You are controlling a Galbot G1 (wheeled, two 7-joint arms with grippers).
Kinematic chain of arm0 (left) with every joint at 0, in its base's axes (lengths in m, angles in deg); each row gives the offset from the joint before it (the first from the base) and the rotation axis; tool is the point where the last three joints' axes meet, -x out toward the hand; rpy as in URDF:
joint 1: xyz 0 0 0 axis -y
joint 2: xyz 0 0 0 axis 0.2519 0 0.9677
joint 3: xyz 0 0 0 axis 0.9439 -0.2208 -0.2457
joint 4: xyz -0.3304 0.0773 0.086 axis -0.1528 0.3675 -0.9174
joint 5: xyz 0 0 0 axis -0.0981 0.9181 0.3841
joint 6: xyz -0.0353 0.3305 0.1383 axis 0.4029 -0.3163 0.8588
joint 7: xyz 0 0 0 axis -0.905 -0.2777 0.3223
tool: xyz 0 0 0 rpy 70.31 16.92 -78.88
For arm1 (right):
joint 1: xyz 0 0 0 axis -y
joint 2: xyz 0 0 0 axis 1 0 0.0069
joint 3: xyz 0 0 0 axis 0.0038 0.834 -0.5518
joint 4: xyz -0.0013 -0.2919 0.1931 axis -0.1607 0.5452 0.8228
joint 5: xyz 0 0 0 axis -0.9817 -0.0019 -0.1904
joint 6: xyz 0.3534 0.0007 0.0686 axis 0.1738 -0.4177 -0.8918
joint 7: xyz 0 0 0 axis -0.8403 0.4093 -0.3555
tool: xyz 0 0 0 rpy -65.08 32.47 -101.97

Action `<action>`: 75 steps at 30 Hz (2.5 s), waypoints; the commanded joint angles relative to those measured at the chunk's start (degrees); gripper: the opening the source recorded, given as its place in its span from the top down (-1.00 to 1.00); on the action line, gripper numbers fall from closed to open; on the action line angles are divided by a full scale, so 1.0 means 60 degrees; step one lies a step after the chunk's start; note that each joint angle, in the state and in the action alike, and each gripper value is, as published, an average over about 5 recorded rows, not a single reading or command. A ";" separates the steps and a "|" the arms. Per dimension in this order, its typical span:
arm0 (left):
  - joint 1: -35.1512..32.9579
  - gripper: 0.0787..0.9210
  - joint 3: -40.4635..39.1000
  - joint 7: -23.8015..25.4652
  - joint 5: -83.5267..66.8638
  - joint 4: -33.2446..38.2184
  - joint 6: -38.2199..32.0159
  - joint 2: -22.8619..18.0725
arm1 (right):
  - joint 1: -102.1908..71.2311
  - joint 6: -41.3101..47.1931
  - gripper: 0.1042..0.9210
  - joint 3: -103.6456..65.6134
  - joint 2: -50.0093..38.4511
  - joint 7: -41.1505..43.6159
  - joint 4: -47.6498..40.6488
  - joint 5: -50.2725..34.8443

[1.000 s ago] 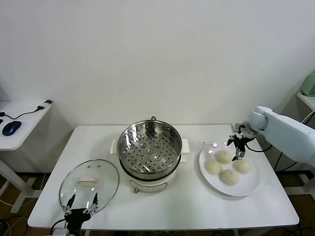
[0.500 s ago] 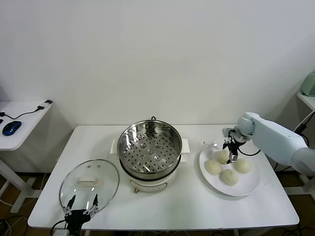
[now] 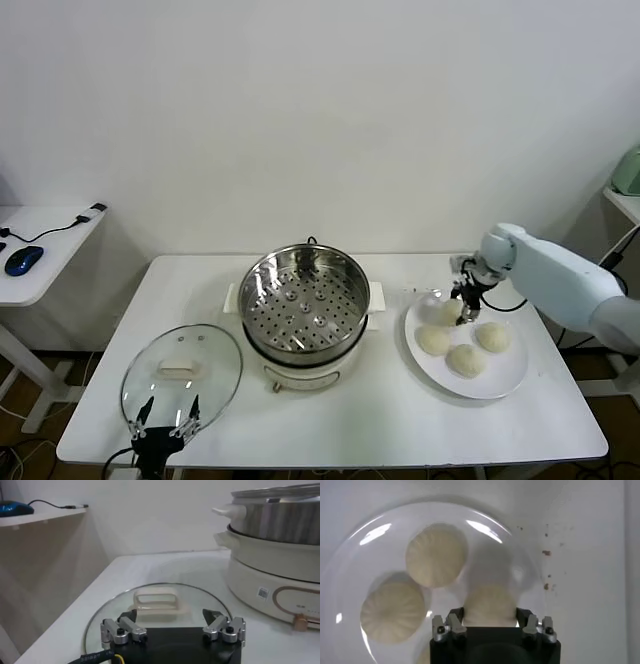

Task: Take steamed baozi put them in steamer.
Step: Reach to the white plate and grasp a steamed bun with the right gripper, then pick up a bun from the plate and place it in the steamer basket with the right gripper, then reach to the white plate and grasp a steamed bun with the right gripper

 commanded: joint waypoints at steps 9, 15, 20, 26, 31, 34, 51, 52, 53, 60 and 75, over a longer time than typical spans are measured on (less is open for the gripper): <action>0.0062 -0.77 -0.0072 0.0013 0.0056 0.0094 0.0061 0.0064 | 0.7205 -0.3209 -0.43 0.3522 0.2316 0.0559 0.4497 -0.3025; 0.0145 -0.77 -0.0126 0.0024 0.0076 0.0185 0.0160 -0.0013 | 0.6034 -0.4843 -0.42 0.3329 0.3469 0.0224 0.5444 -0.1329; 0.0053 -0.77 -0.0155 0.0021 0.0108 0.0250 0.0150 -0.0054 | 0.4201 -0.6330 -0.41 0.2744 0.3971 -0.0009 0.4045 0.1270; -0.0040 -0.77 -0.0230 0.0005 0.0172 0.0235 0.0098 -0.0089 | 0.2333 -0.7041 -0.41 0.1851 0.4690 -0.0417 0.1551 0.3134; -0.0058 -0.77 -0.0272 -0.0008 0.0195 0.0232 0.0079 -0.0125 | 0.1406 -0.7347 -0.41 0.1248 0.5340 -0.0620 -0.0062 0.3702; -0.0046 -0.77 -0.0274 -0.0021 0.0196 0.0207 0.0063 -0.0123 | 0.1075 -0.7486 -0.41 0.0992 0.5712 -0.0731 -0.0783 0.3813; 0.0071 -0.77 -0.0264 -0.0059 0.0160 0.0102 -0.0048 -0.0058 | 0.0885 -0.7984 -0.74 0.0906 0.6454 -0.0667 -0.2164 0.3324; 0.0069 -0.77 -0.0269 -0.0059 0.0160 0.0103 -0.0054 -0.0060 | 0.0937 -0.8000 -0.75 0.0954 0.6405 -0.0630 -0.2095 0.3163; 0.0065 -0.77 -0.0274 -0.0059 0.0160 0.0107 -0.0061 -0.0060 | 0.0994 -0.8023 -0.75 0.0980 0.6355 -0.0607 -0.2030 0.3014; 0.0014 -0.77 -0.0287 -0.0061 0.0169 0.0150 -0.0076 -0.0070 | 0.2516 -0.7983 -0.76 0.1273 0.5384 0.0072 -0.0695 0.0846; -0.0056 -0.77 -0.0297 -0.0043 0.0209 0.0200 -0.0101 -0.0067 | 0.7017 -0.1110 -0.76 0.6941 -0.0241 0.0070 0.4206 -0.5089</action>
